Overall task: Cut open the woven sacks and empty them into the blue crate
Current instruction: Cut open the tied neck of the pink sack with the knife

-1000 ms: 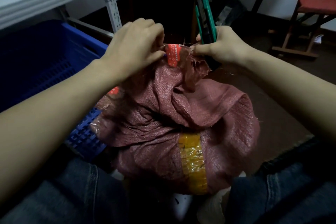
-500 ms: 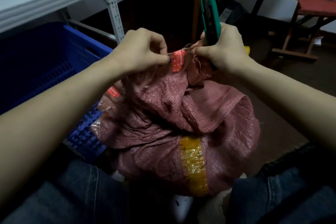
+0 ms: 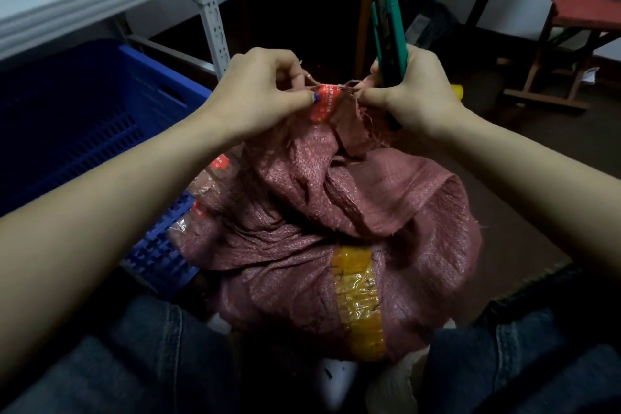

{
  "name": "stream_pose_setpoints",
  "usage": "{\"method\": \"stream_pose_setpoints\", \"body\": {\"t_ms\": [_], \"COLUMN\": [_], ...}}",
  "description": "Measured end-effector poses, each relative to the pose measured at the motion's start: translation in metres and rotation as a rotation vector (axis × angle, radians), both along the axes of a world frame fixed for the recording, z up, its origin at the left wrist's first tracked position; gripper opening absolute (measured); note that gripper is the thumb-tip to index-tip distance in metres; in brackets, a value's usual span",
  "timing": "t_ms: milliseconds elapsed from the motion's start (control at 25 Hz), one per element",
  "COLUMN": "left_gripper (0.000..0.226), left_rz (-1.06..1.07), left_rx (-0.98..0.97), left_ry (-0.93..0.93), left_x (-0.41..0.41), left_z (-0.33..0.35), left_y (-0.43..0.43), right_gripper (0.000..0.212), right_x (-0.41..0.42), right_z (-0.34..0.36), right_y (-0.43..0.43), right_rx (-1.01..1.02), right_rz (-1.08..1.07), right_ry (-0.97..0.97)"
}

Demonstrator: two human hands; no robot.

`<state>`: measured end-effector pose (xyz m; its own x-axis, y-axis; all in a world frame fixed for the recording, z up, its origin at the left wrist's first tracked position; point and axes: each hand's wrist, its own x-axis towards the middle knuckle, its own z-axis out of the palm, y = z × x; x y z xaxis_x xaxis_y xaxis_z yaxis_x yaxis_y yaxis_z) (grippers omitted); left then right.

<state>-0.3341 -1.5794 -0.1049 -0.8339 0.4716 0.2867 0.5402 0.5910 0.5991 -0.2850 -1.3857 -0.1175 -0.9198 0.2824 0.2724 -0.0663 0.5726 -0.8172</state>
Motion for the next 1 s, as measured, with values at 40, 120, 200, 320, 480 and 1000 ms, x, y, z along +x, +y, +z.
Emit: {"method": "stream_pose_setpoints", "body": {"t_ms": [40,120,200,320,480,1000], "left_gripper": [0.013,0.021,0.032,0.043,0.046,0.046], "left_rz": [-0.007,-0.061,-0.125,-0.132,-0.071,-0.064], "left_rx": [0.063,0.168,0.199,0.056,-0.037,-0.195], "left_ry": [-0.02,-0.099,-0.177,-0.135,-0.115,0.003], "left_x": [-0.001,-0.003,-0.003,-0.005,-0.003,0.002], "left_z": [0.0,0.0,-0.002,-0.006,-0.005,-0.007], "left_y": [0.0,-0.001,-0.002,0.0,0.0,0.007], "right_gripper": [0.031,0.034,0.035,0.032,0.036,0.074], "right_x": [0.0,0.001,0.002,0.007,0.026,0.025], "right_z": [0.001,0.002,0.002,0.008,0.04,0.057], "right_y": [0.002,0.006,0.007,0.011,0.027,0.03], "right_rx": [-0.007,-0.015,-0.014,-0.008,0.301,1.058], "right_rz": [0.022,0.054,0.078,0.165,0.056,0.192], "right_ry": [-0.019,-0.039,-0.054,-0.116,-0.093,-0.243]}}
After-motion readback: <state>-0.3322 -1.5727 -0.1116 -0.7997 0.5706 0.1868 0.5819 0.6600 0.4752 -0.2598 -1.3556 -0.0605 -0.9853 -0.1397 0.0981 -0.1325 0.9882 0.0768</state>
